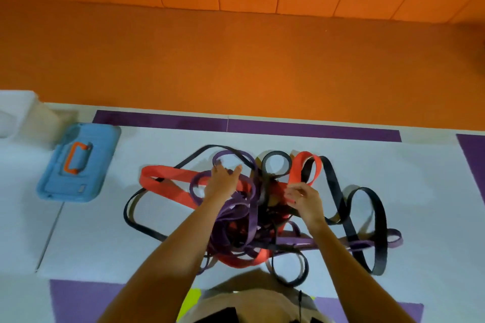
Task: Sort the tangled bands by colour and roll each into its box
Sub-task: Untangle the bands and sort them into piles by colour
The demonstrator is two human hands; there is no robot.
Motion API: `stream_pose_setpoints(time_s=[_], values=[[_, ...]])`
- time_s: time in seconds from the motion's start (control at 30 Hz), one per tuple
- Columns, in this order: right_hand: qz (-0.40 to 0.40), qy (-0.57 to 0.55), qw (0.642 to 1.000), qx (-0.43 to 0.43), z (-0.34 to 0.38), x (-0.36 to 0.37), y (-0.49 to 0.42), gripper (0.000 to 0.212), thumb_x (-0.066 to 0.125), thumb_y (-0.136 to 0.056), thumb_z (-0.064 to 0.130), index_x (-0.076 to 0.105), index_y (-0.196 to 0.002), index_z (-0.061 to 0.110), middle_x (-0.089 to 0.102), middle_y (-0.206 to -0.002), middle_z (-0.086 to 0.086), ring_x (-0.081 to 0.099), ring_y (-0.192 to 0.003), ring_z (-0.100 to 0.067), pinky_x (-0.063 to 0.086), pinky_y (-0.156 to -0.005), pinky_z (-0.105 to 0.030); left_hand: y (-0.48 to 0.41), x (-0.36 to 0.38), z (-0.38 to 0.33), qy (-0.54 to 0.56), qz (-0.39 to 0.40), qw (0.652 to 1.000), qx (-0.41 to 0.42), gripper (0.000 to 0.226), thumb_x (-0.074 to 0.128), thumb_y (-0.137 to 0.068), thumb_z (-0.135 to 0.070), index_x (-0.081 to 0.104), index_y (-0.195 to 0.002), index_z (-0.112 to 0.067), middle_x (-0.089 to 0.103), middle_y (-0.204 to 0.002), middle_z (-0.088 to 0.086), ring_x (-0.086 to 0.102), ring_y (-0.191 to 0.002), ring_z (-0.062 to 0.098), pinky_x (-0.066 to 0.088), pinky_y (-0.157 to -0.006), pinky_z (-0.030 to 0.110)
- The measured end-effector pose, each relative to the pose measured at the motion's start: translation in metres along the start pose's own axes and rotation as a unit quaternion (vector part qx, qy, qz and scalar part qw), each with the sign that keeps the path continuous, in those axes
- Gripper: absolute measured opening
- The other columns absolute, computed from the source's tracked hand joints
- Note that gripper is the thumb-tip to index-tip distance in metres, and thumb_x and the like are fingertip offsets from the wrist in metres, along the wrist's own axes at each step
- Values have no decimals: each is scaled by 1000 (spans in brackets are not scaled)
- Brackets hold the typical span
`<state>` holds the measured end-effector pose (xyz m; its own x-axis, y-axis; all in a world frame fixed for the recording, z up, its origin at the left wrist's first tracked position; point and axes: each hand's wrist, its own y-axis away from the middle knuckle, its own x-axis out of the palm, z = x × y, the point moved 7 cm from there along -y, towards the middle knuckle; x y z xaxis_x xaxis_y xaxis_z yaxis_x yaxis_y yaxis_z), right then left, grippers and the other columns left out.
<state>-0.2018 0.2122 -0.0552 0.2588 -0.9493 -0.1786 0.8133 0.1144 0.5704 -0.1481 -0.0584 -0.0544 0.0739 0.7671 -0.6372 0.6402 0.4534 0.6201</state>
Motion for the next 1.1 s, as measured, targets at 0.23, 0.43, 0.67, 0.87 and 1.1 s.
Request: stream_pose_setpoints(time_s=[0.23,0.43,0.67,0.87,1.1], values=[[106,133,985,3,1,27,-39,10,63,-103,12,69,-110,7,74,-103,-16,71,-93,-30,57,-90,-44,-2,-3,8,127,-139,963,-195,83,80,-90,-31,29,-148,-2,32,-151,26,60,-116,42,52,-81,40],[151,47,979,126,-19,65,-40,29,78,-94,32,69,-118,17,72,-102,1,70,-96,-20,57,-85,-28,2,15,20,275,-105,936,-193,62,86,-79,-4,53,-131,2,70,-112,20,72,-104,41,61,-92,52],[129,12,982,137,-24,71,-35,17,79,-88,2,74,-104,1,70,-97,-16,66,-93,-30,52,-79,-37,46,21,21,131,-48,990,34,33,66,-90,-1,74,-118,-15,72,-93,-3,68,-89,17,45,-70,6],[229,-91,969,14,-17,74,18,33,77,-93,23,72,-124,14,76,-120,-13,73,-114,-27,58,-97,-34,84,47,11,-46,26,966,253,46,56,-100,-4,68,-139,-23,68,-133,10,62,-120,25,44,-110,27],[-80,-8,996,-30,-31,48,45,25,80,-87,5,68,-108,4,76,-96,-13,73,-95,-36,59,-89,-51,107,52,8,-61,209,932,289,50,46,-112,-35,39,-161,-30,60,-144,19,57,-131,36,41,-115,43]])
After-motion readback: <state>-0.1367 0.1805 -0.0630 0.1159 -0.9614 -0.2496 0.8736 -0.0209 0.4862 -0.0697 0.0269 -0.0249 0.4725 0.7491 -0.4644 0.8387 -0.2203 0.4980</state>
